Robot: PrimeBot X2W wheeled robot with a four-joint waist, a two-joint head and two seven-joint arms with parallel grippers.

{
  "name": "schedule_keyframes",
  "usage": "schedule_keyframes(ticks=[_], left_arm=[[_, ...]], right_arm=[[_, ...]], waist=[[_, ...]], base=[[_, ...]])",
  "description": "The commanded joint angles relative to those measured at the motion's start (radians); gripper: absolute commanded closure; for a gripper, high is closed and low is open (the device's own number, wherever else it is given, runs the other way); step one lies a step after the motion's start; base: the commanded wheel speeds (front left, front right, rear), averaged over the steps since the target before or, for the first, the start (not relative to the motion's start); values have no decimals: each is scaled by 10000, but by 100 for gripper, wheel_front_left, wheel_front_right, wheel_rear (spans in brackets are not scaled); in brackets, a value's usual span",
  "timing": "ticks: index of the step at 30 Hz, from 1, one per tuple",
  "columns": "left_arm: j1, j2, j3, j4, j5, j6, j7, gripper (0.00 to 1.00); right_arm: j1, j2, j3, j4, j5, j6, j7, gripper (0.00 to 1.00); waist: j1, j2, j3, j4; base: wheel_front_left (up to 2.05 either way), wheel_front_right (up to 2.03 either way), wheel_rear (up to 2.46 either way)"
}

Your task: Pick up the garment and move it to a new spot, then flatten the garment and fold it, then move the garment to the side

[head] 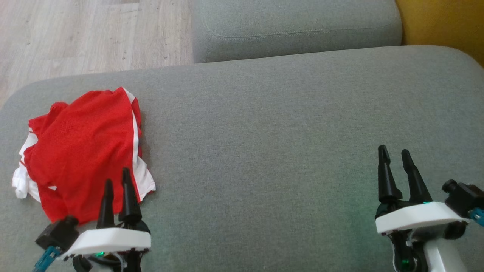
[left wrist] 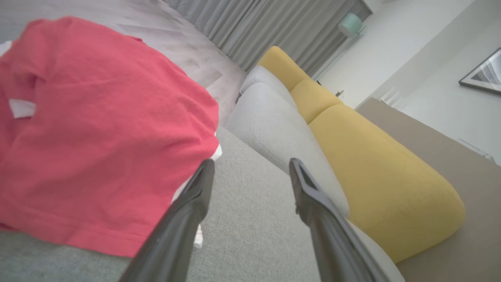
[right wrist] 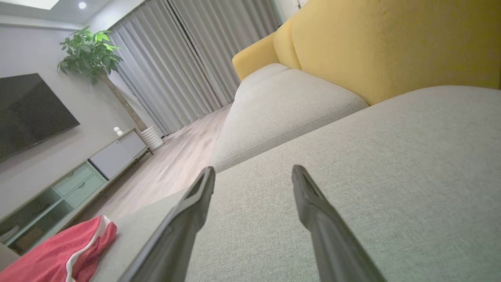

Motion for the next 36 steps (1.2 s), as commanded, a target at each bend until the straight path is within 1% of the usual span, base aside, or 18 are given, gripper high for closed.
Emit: schedule_keyframes(ticks=[1, 8, 18, 24, 25, 31, 36], left_arm=[[-398, 99, 80, -307, 404, -31, -133, 0], [-446, 104, -116, -270, 1376, -17, -340, 0], [-451, 112, -359, -394, 2824, 150, -637, 0], [-490, 118, -489, -498, 3975, 311, -844, 0], [-490, 118, -489, -498, 3975, 311, -844, 0], [-528, 145, -725, -509, 5197, 454, -1021, 0], [-511, 142, -776, -634, 5562, 460, -1170, 0]], right_arm=[[-530, -80, 190, -406, -449, -4, -152, 0], [-544, -84, 288, -440, -1491, -5, -358, 0], [-576, -89, 440, -629, -2951, -5, -653, 0], [-622, -92, 581, -800, -3988, -6, -860, 0], [-622, -92, 581, -800, -3988, -6, -860, 0], [-661, -96, 743, -917, -4898, -6, -1036, 0], [-666, -98, 874, -1044, -5276, -7, -1183, 0]], waist=[[-1, 0, 1, -9], [-1, 0, -3, -33], [-1, 0, 16, -28], [-1, 0, 52, -27], [-1, 0, 52, -27], [-1, 0, 58, -29], [-1, 0, 68, -29]], base=[[0, 0, 0], [0, 0, 0], [0, 0, 0], [0, 0, 0], [0, 0, 0], [0, 0, 0], [0, 0, 0]])
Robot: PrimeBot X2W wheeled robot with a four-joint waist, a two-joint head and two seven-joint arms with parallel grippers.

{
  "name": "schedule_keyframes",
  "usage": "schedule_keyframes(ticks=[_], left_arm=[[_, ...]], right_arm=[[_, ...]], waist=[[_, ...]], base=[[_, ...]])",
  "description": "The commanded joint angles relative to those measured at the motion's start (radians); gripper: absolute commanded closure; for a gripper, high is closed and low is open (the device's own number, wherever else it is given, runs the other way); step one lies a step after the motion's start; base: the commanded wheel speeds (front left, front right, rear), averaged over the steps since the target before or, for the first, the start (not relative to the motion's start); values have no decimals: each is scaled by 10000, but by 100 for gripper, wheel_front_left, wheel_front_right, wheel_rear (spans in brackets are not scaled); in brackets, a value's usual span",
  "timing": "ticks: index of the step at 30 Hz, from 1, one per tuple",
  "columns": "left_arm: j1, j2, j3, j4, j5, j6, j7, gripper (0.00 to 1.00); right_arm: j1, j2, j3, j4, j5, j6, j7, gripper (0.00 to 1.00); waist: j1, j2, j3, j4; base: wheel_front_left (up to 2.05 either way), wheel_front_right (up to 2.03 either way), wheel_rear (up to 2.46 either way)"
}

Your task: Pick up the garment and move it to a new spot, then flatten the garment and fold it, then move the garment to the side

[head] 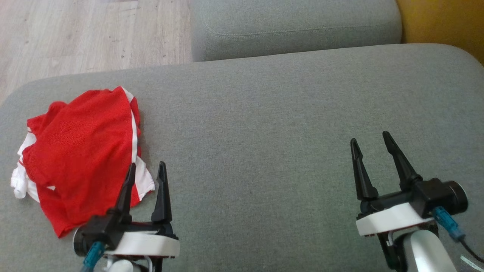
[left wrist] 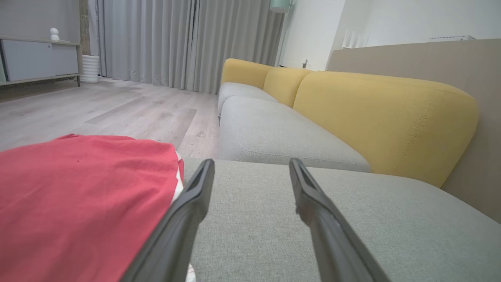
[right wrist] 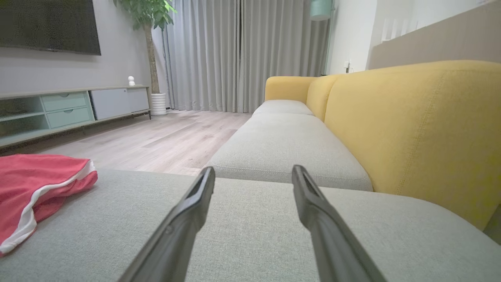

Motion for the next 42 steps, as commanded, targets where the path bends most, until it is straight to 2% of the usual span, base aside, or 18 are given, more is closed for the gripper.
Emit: schedule_keyframes(ticks=[1, 7, 14, 21, 26, 37, 42], left_arm=[[-461, 96, 185, -411, 303, 45, -145, 0], [-401, 95, 143, -436, 788, -40, -323, 0], [-273, 94, 171, -485, -259, -294, -530, 0], [-97, 94, -35, 360, -806, -320, -578, 0], [-223, 94, -221, 1111, -827, -243, -578, 0], [-412, 94, -201, 1395, -953, -230, -579, 0], [-414, 93, -171, 1440, -911, -178, -579, 0]], right_arm=[[-472, -87, 237, -420, -317, -7, -143, 0], [-350, -90, 263, -556, -768, -7, -320, 0], [-126, -94, 137, -485, 943, -7, -527, 0], [164, -95, 201, 346, 1799, -7, -575, 0], [119, -95, 321, 1017, 1983, -7, -575, 0], [-42, -95, 223, 1072, 2130, -7, -575, 0], [3, -95, 309, 1060, 2175, -7, -575, 0]], waist=[[-1, 0, 1, -1], [-1, 0, 18, 2], [-1, 0, -33, -23], [-1, 0, -110, -58], [-1, 0, -124, -97], [-1, 0, -143, -65], [-1, 0, -202, 158]], base=[[0, 0, 0], [0, 0, 0], [0, 0, 0], [0, 0, 0], [0, 0, 0], [0, 0, 0], [0, 0, 0]])
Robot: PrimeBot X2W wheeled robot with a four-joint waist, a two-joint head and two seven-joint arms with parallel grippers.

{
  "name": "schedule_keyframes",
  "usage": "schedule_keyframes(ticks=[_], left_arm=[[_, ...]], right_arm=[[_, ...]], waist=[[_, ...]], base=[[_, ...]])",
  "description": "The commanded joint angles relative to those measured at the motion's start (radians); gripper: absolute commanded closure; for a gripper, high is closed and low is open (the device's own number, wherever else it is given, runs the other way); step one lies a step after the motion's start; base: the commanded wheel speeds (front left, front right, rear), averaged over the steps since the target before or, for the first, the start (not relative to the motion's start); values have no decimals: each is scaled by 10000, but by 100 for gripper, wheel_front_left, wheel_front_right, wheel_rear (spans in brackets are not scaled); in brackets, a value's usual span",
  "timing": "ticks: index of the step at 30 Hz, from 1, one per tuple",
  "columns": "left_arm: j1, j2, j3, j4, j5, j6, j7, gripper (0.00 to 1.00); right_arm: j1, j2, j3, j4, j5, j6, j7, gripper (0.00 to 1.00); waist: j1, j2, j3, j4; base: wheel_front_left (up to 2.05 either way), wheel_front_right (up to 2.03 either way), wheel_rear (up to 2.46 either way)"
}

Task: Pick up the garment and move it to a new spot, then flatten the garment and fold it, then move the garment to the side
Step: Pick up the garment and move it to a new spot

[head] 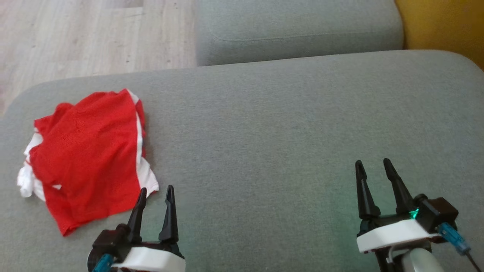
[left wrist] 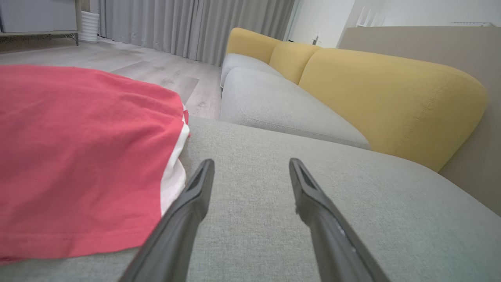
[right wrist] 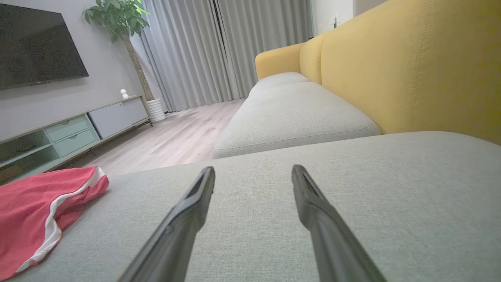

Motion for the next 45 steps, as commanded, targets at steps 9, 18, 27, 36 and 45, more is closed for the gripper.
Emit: schedule_keyframes(ticks=[9, 18, 27, 36, 45], left_arm=[[-356, 74, 593, -285, 187, 186, -82, 0], [-187, 74, 1033, -265, 385, 221, -82, 0], [6, 74, 1342, -344, 520, 246, -82, 0], [40, 80, 1570, -288, 664, 153, -82, 0], [-1122, 789, 1930, -201, 781, -50, 60, 0]], right_arm=[[-280, -85, 645, -310, 308, -7, -107, 0], [-174, -85, 1073, -274, 528, -7, -107, 0], [-43, -85, 1456, -281, 732, -7, -107, 0], [50, -85, 1664, -320, 887, -7, -107, 0], [-288, -85, 1650, -420, 662, -7, -107, 0]], waist=[[0, 0, -191, 931], [0, 0, -407, 1987], [0, 0, -545, 2877], [0, 0, -523, 3363], [0, 0, 305, 2939]], base=[[0, 0, 0], [0, 0, 0], [0, 0, 0], [0, 0, 0], [0, 0, 0]])
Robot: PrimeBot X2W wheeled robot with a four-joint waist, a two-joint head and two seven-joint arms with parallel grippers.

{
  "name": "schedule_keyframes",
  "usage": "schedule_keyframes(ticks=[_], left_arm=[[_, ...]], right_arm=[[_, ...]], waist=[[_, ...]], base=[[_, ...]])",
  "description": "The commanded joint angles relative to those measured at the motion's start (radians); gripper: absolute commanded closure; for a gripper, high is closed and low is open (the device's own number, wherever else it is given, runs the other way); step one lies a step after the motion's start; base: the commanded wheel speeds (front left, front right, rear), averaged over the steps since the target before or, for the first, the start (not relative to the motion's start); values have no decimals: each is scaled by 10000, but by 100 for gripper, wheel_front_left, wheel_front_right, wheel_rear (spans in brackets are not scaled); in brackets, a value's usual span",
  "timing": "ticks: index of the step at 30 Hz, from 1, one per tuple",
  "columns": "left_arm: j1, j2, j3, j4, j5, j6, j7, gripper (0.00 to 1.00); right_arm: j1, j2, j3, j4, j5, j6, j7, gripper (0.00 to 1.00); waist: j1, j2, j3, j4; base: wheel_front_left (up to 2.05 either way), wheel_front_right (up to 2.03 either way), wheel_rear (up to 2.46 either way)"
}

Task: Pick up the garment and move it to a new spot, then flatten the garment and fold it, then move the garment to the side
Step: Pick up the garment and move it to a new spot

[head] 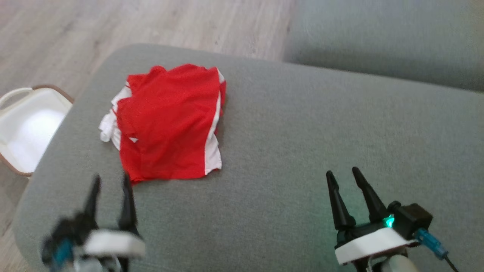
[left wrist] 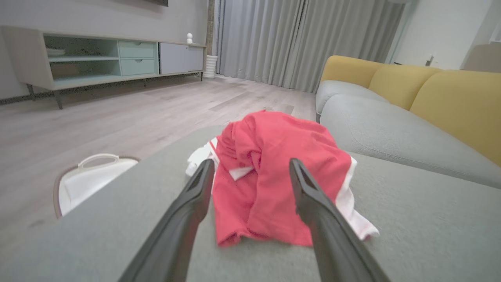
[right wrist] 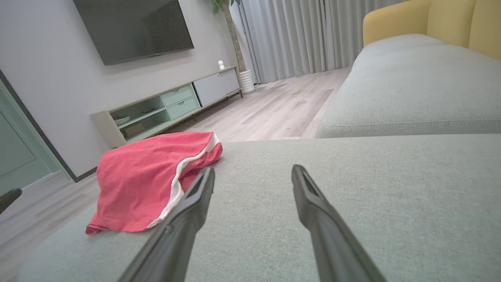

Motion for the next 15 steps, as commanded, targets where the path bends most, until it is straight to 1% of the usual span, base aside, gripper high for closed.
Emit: schedule_keyframes(ticks=[1, 5, 8, 11, 15], left_arm=[[-1191, 428, 358, -306, 98, -80, 142, 0], [-2895, 1208, 218, -78, 7, -329, 1324, 0], [-4346, 1993, -104, 307, 104, -472, 2317, 0], [-5595, 2687, -311, 933, -72, -545, 3194, 0], [-6778, 3340, -746, 2072, -524, -580, 4204, 0]], right_arm=[[-551, -83, 143, -400, -129, -7, -109, 0], [-837, -83, -47, -548, -298, -7, -109, 0], [-1095, -83, -136, -647, -438, -7, -109, 0], [-1368, -83, -228, -742, -412, -7, -109, 0], [-1619, -83, -406, -883, -430, -7, -109, 0]], waist=[[1, 0, 401, -277], [1, 0, 1046, -589], [1, 0, 1551, -872], [1, 0, 2021, -1238], [1, 0, 2471, -1585]], base=[[0, 0, 0], [0, 0, 0], [0, 0, 0], [0, 0, 0], [0, 0, 0]])
